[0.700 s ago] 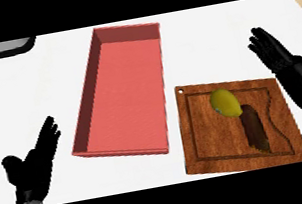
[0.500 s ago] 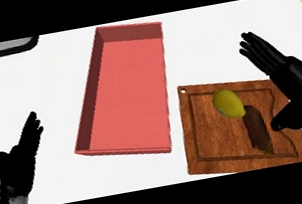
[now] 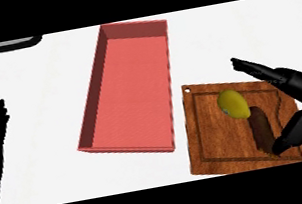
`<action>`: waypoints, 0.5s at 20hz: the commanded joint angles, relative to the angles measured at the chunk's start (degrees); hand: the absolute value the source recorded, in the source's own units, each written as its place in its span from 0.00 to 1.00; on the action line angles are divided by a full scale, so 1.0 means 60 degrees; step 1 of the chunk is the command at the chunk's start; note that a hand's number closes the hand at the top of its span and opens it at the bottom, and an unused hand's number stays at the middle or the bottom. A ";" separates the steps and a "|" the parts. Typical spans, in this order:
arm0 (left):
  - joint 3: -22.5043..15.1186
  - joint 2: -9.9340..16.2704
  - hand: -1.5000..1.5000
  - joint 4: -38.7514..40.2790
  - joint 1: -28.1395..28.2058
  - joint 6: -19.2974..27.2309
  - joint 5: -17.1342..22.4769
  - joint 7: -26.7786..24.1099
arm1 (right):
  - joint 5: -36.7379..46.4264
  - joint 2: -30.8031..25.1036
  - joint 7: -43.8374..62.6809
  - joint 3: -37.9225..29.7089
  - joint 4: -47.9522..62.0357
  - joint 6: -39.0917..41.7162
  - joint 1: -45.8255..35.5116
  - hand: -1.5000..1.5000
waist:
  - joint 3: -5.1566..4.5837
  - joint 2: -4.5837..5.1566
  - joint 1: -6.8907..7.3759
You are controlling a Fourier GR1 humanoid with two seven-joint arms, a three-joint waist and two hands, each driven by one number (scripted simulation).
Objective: Pick the lemon from the cutting board and place it in the cardboard box
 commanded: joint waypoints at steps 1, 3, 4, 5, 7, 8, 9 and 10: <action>0.0005 0.0141 0.50 0.0189 -0.0345 -0.0088 -0.0196 0.0185 | -0.0276 0.0099 -0.2578 -0.0277 0.2110 0.1597 -0.0160 0.00 | 0.0020 0.0081 0.0068; -0.0065 -0.0042 0.50 0.0268 -0.0472 0.0031 -0.0310 0.0208 | 0.0123 -0.0128 -0.3681 -0.0248 0.3013 0.2412 -0.0492 0.00 | 0.0019 0.0088 0.0115; -0.0081 -0.0239 0.50 0.0616 -0.0641 0.0079 -0.0436 0.0074 | 0.0848 -0.0012 -0.4302 -0.0146 0.3257 0.2207 -0.0946 0.00 | -0.0006 0.0032 0.0002; 0.0040 -0.0018 0.50 0.0725 -0.0506 -0.0134 -0.0365 -0.0039 | 0.1092 -0.0127 -0.4298 -0.0271 0.3626 0.1968 -0.1523 0.00 | -0.0006 0.0051 0.0163; 0.0106 0.0092 0.50 0.0513 -0.0313 -0.0374 -0.0226 -0.0124 | 0.2159 -0.0292 -0.4894 0.0023 0.3886 0.1085 -0.1679 0.00 | -0.0006 0.0011 0.0242; -0.0131 -0.0278 0.50 0.0361 -0.0614 0.0148 -0.0533 0.0289 | 0.2617 -0.0478 -0.4839 0.0239 0.3889 0.0861 -0.1961 0.00 | -0.0011 -0.0019 0.0116; -0.0087 -0.0158 0.50 0.0673 -0.0951 0.0101 -0.0625 0.0428 | 0.3046 -0.0649 -0.4439 0.0423 0.3755 0.0495 -0.2503 0.00 | -0.0016 0.0022 0.0143; -0.0256 -0.0291 0.50 0.0504 -0.0538 0.0068 -0.0649 0.0189 | 0.3498 -0.1080 -0.4747 0.0707 0.3691 0.0516 -0.2400 0.00 | -0.0021 -0.0016 0.0168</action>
